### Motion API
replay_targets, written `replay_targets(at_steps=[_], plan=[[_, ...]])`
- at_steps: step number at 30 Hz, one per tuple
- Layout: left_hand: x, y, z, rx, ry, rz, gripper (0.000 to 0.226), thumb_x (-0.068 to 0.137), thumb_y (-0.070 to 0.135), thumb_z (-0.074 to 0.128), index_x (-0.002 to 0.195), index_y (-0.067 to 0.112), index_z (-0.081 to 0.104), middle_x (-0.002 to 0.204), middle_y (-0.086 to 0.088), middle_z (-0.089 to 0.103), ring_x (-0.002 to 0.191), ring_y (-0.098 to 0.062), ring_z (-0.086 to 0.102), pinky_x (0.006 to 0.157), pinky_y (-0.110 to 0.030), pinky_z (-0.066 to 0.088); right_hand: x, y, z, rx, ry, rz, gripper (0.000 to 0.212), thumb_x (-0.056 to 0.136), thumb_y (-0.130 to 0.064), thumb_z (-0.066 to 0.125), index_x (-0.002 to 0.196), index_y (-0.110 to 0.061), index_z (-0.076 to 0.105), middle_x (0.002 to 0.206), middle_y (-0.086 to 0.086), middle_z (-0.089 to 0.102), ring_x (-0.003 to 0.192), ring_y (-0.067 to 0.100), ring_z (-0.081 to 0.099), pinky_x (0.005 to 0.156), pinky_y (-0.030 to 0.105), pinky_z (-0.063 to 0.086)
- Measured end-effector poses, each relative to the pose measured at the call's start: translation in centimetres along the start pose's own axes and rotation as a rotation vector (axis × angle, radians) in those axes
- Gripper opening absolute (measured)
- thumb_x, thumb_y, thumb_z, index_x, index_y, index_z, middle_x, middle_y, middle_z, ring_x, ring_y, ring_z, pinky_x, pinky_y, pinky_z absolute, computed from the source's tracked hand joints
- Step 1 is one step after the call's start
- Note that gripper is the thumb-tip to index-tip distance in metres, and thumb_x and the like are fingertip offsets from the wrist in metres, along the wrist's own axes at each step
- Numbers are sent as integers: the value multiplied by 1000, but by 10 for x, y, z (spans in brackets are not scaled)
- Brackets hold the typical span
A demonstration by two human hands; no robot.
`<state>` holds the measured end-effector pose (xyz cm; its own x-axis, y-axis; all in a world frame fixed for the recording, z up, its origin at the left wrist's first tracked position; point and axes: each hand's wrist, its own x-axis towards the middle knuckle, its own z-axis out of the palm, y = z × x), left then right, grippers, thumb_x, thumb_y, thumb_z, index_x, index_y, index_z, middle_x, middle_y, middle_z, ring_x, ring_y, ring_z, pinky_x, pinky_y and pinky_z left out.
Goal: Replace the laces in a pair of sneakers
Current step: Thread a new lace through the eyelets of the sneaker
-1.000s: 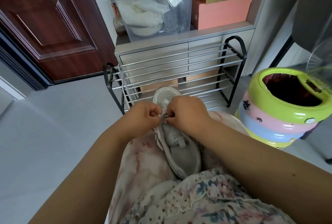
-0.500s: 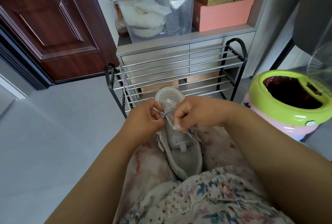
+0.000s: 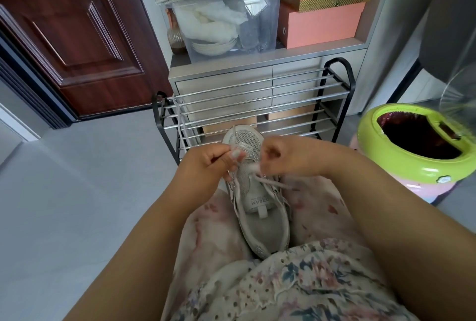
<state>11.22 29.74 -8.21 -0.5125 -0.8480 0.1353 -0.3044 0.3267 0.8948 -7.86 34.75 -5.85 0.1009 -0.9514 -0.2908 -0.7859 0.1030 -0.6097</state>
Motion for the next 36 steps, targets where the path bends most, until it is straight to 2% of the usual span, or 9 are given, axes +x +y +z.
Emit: replay_targets(at_steps=[3,6,8,13,17,24,27,31,36], plan=[[1,-1,2,-70,54,-21,15,91,14,61,87,19,74,73,-1,72,63,-7,63,62,-23,56,-7,4,3,-243,-189,66,37,79,-53,65,88,-18,59,75,-6,57,65,10,49,61,27,39],[3,2,4,-60,63,-15,14,90,15,61,88,14,74,74,-10,71,61,-8,62,62,-23,55,-9,2,0,-257,-131,38,25,88,-39,61,86,-14,61,72,-4,62,61,9,52,60,25,43],[6,6,4,-56,80,0,14,90,15,61,86,15,74,72,-7,71,62,-9,63,64,-27,56,-9,-2,-5,-134,-18,24,13,91,-22,56,83,-12,58,69,-2,65,55,9,56,53,20,45],[15,31,-5,-83,168,108,16,91,12,60,83,15,73,65,-2,69,59,-8,62,63,-24,57,-7,-22,-19,272,325,-136,6,85,-11,68,82,-9,63,60,4,66,49,13,59,52,28,52],[18,40,-7,-111,163,135,12,89,11,62,85,9,74,59,0,65,56,-8,60,60,-22,55,-7,-30,-21,469,369,-269,4,81,-1,69,81,-5,68,67,14,68,51,13,59,55,25,54],[21,30,-5,-122,98,46,13,84,8,68,82,20,73,57,8,67,55,-8,62,61,-25,58,10,-24,-16,724,440,-328,4,78,1,71,79,-1,68,59,7,64,51,12,56,47,21,47],[25,32,-3,-148,84,45,14,84,5,68,80,17,73,59,4,67,57,-9,63,65,-29,60,12,-29,-20,742,477,-337,7,74,-3,75,77,0,70,60,9,62,47,10,49,45,22,39],[31,34,-1,-168,58,57,7,85,4,67,81,5,72,72,-17,67,61,-16,64,66,-29,60,18,-33,-26,692,485,-314,8,73,-8,78,76,-5,71,49,-8,60,42,1,47,46,15,38],[40,31,-3,-140,73,35,14,85,10,68,84,-4,70,66,-12,66,58,-17,63,67,-37,60,25,-33,-24,750,504,-324,10,77,-8,74,86,-5,70,59,-5,64,46,2,50,47,15,39]])
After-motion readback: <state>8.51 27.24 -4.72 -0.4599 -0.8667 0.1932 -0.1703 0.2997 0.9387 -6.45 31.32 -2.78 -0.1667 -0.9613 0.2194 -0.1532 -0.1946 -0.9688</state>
